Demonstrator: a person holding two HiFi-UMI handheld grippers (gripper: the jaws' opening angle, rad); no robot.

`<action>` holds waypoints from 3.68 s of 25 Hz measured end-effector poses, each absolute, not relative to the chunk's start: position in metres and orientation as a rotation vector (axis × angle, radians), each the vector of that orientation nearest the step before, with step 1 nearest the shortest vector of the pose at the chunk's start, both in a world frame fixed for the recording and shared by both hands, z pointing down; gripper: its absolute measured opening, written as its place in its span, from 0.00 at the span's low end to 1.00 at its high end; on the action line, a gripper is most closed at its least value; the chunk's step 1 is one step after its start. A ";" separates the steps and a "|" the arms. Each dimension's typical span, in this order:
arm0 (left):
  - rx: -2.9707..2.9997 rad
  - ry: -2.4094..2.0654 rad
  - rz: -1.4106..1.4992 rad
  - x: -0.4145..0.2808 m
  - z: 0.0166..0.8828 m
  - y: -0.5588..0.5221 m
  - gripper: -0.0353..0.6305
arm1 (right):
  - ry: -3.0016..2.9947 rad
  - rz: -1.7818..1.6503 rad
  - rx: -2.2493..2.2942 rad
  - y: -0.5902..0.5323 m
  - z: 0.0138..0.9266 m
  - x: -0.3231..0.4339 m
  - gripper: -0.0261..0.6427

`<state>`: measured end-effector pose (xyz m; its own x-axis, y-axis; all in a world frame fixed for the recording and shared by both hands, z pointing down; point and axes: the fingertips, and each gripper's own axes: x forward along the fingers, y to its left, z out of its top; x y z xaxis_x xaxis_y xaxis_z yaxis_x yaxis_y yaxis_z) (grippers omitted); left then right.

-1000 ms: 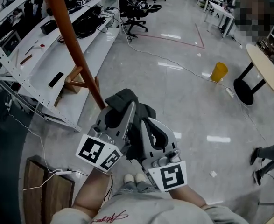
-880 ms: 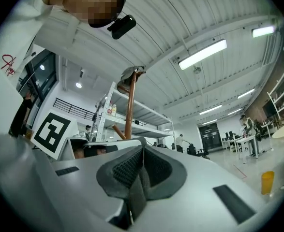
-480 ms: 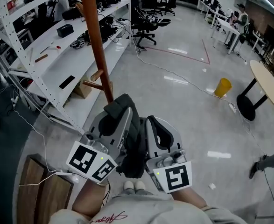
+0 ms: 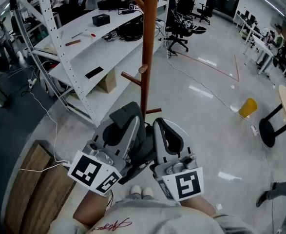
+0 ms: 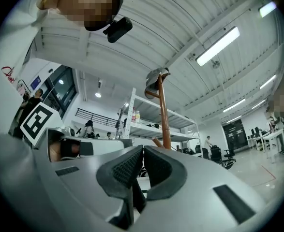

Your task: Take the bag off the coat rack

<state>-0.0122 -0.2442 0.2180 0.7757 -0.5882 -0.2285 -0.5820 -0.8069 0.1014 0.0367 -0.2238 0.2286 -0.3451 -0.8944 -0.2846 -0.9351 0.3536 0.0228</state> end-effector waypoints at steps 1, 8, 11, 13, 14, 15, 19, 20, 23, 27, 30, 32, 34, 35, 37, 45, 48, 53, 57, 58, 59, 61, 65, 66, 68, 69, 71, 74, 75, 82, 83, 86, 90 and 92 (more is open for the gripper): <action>2.930 -0.988 -0.389 -0.019 0.219 -0.244 0.11 | 2.404 0.262 -1.627 -0.225 0.229 0.030 0.07; 2.901 -1.119 -0.346 -0.056 0.232 -0.243 0.11 | 2.496 0.237 -1.513 -0.234 0.235 -0.012 0.07; 2.878 -1.162 -0.334 -0.069 0.239 -0.242 0.11 | 2.518 0.209 -1.472 -0.235 0.237 -0.026 0.07; 2.869 -1.188 -0.332 -0.077 0.241 -0.242 0.11 | 2.527 0.199 -1.467 -0.237 0.240 -0.031 0.07; 2.866 -1.200 -0.331 -0.080 0.242 -0.243 0.11 | 2.532 0.195 -1.468 -0.238 0.242 -0.032 0.07; 2.862 -1.212 -0.329 -0.082 0.243 -0.243 0.11 | 2.535 0.198 -1.463 -0.239 0.242 -0.034 0.07; 2.839 -1.249 -0.319 -0.090 0.247 -0.247 0.11 | 2.543 0.205 -1.442 -0.241 0.243 -0.040 0.07; 2.834 -1.258 -0.318 -0.091 0.248 -0.248 0.11 | 2.546 0.203 -1.448 -0.241 0.245 -0.040 0.07; 2.823 -1.281 -0.315 -0.093 0.251 -0.251 0.11 | 2.548 0.201 -1.459 -0.243 0.248 -0.037 0.07; 2.813 -1.306 -0.308 -0.090 0.256 -0.253 0.11 | 2.555 0.197 -1.462 -0.244 0.251 -0.032 0.07; 2.810 -1.310 -0.312 -0.086 0.256 -0.252 0.11 | 2.558 0.201 -1.451 -0.244 0.250 -0.028 0.07; 2.808 -1.304 -0.314 -0.081 0.258 -0.251 0.11 | 2.553 0.203 -1.438 -0.242 0.249 -0.025 0.07; 2.806 -1.300 -0.309 -0.075 0.260 -0.249 0.11 | 2.556 0.204 -1.448 -0.239 0.251 -0.019 0.07; 2.805 -1.298 -0.307 -0.073 0.260 -0.248 0.11 | 2.556 0.205 -1.449 -0.238 0.252 -0.017 0.07; 2.805 -1.290 -0.312 -0.067 0.260 -0.243 0.11 | 2.555 0.200 -1.443 -0.234 0.252 -0.012 0.07; 2.812 -1.255 -0.331 -0.047 0.265 -0.225 0.11 | 2.554 0.190 -1.441 -0.221 0.259 0.003 0.07; 2.813 -1.241 -0.327 -0.044 0.268 -0.219 0.11 | 2.548 0.180 -1.451 -0.216 0.262 0.005 0.07; 2.830 -1.207 -0.332 -0.041 0.267 -0.203 0.11 | 2.529 0.193 -1.481 -0.199 0.262 0.009 0.07; 2.857 -1.174 -0.333 -0.046 0.265 -0.185 0.11 | 2.511 0.223 -1.524 -0.180 0.261 0.006 0.07; 2.865 -1.162 -0.332 -0.047 0.264 -0.179 0.11 | 2.506 0.218 -1.538 -0.174 0.262 0.005 0.07; 2.872 -1.149 -0.330 -0.049 0.263 -0.173 0.11 | 2.502 0.210 -1.553 -0.167 0.262 0.003 0.07; 2.884 -1.124 -0.329 -0.055 0.260 -0.159 0.11 | 2.495 0.201 -1.576 -0.152 0.262 -0.004 0.07; 2.897 -1.091 -0.335 -0.070 0.256 -0.131 0.11 | 2.486 0.203 -1.609 -0.121 0.262 -0.022 0.07; 2.902 -1.082 -0.335 -0.074 0.256 -0.123 0.11 | 2.480 0.202 -1.618 -0.113 0.262 -0.025 0.07; 2.916 -1.066 -0.334 -0.080 0.256 -0.107 0.11 | 2.462 0.191 -1.638 -0.097 0.263 -0.031 0.07; 2.923 -1.058 -0.330 -0.083 0.256 -0.099 0.11 | 2.453 0.184 -1.648 -0.090 0.264 -0.034 0.07; 2.932 -1.041 -0.321 -0.089 0.258 -0.084 0.11 | 2.442 0.171 -1.664 -0.076 0.266 -0.040 0.07; 2.930 -1.023 -0.319 -0.097 0.259 -0.064 0.11 | 2.431 0.168 -1.665 -0.057 0.264 -0.047 0.07; 2.927 -1.021 -0.320 -0.100 0.259 -0.059 0.11 | 2.430 0.174 -1.664 -0.052 0.262 -0.050 0.07; 2.891 -1.017 -0.309 -0.109 0.264 -0.030 0.11 | 2.459 0.149 -1.645 -0.025 0.266 -0.064 0.07; 2.892 -1.019 -0.314 -0.110 0.263 -0.026 0.11 | 2.464 0.145 -1.642 -0.021 0.266 -0.064 0.07; 2.887 -1.038 -0.331 -0.114 0.262 -0.018 0.11 | 2.468 0.139 -1.638 -0.014 0.267 -0.063 0.07; 2.882 -1.046 -0.338 -0.112 0.261 -0.009 0.11 | 2.481 0.127 -1.639 -0.005 0.267 -0.060 0.07; 2.884 -1.058 -0.347 -0.110 0.258 -0.005 0.11 | 2.484 0.133 -1.632 0.000 0.264 -0.059 0.07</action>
